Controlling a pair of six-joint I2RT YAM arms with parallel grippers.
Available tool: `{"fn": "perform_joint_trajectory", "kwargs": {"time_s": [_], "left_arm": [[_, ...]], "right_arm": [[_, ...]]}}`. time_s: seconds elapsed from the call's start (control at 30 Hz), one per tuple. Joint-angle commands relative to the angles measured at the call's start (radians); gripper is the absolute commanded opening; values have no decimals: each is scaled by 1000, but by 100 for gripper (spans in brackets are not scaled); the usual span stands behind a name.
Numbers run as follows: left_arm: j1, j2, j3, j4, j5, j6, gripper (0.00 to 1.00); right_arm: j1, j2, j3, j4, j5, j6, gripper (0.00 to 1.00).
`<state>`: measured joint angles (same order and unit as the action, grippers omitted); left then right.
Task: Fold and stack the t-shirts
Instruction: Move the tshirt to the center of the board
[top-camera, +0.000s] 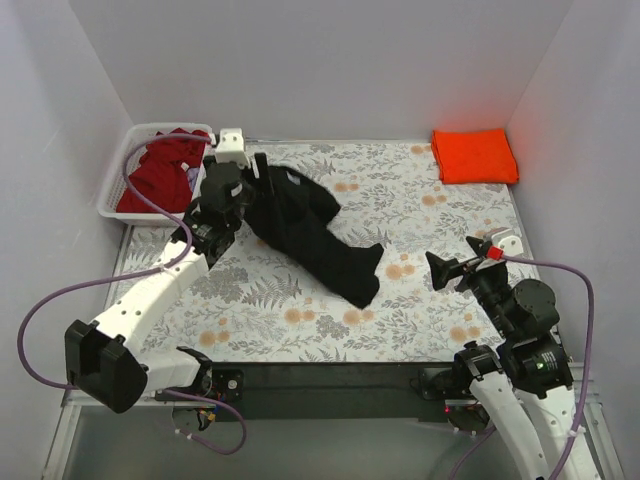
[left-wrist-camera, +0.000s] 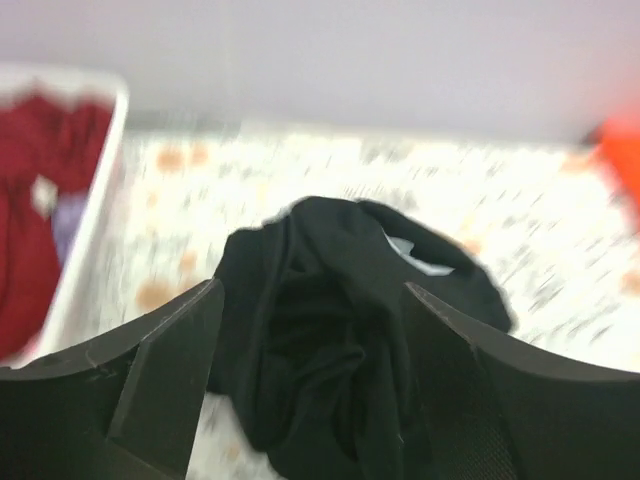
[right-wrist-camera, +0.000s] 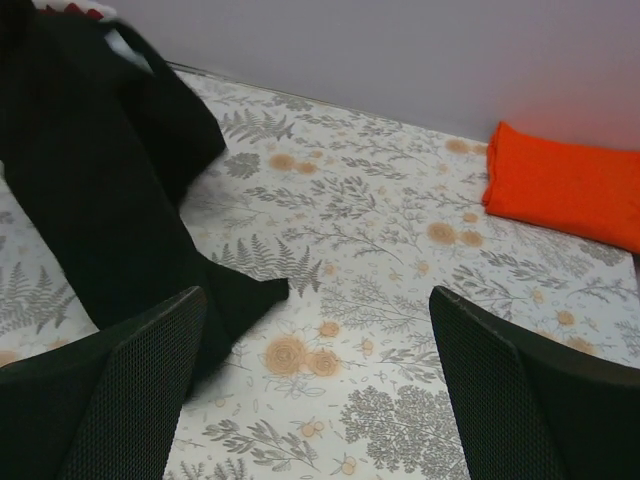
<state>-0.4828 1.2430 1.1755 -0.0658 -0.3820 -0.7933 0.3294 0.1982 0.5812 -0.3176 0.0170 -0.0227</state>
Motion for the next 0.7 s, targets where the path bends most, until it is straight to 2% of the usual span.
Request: {"fn": "perform_joint_trajectory", "kwargs": {"time_s": [0.0,0.17,0.3,0.43,0.57,0.6,0.67], "left_arm": [[1,-66,-169,-51,-103,-111,72],[4,-171,-364,-127,-84,-213,72],[6,-234,-456,-169,-57,-248,72],[7,-274,-539,-164,-54,-257,72],[7,-255,-537,-158,-35,-257,72],[9,-251,-534,-155,-31,-256,72],[9,-240,-530,-157,-37,-248,72]], "right_arm": [[5,102,92,-21,-133,41,98],[5,327,101,-38,-242,112,98],[5,522,95,-31,-337,155,98],[7,703,101,57,-437,199,99],[13,915,146,216,-462,224,98],[16,955,158,244,-462,233,97],[19,1073,207,310,-457,248,87]]}}
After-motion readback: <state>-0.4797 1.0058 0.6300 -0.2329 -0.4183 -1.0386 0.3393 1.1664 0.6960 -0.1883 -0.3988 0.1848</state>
